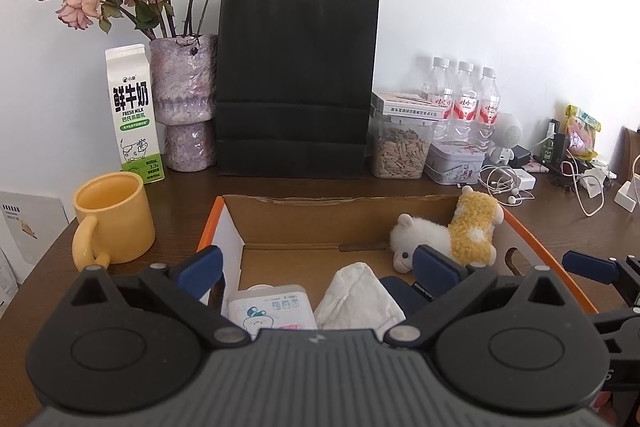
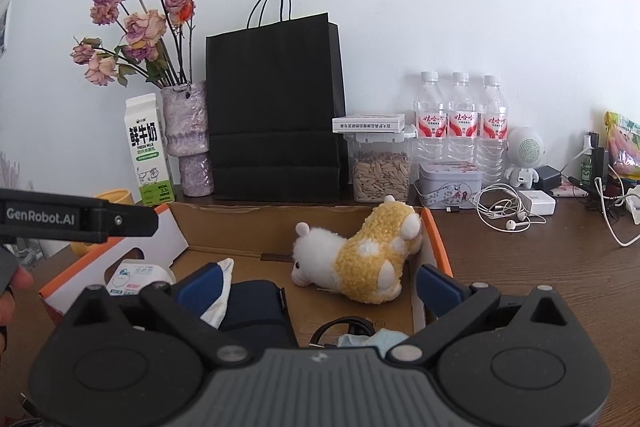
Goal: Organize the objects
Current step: 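Withdraw both tools from the box toward the bottle caps and purple pouch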
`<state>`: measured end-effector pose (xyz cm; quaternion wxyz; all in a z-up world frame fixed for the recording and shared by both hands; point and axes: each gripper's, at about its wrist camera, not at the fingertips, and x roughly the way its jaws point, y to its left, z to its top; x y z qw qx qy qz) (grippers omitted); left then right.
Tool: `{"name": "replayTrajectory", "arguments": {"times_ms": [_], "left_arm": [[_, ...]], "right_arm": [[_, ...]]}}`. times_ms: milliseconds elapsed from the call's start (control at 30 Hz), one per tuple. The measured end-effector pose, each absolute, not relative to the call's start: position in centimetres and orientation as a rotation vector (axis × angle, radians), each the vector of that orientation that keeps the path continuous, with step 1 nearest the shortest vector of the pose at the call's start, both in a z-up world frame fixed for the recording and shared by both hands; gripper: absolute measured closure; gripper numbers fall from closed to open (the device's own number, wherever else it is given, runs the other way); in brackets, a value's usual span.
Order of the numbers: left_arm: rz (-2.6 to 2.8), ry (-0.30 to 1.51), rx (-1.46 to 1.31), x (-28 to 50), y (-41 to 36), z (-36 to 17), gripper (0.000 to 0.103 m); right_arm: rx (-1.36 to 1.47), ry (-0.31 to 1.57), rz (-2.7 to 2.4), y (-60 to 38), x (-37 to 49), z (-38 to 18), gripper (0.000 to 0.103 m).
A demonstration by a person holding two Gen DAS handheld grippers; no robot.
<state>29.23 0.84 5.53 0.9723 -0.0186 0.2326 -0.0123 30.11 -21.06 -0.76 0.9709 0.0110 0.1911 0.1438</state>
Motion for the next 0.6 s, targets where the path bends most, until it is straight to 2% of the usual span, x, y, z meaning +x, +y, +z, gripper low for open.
{"name": "replayTrajectory", "arguments": {"times_ms": [600], "left_arm": [[-0.011, 0.461, -0.055, 19.4, 2.0, 4.7, 0.0]], "right_arm": [[-0.024, 0.423, 0.324, -21.1, 22.2, -1.4, 0.0]]}}
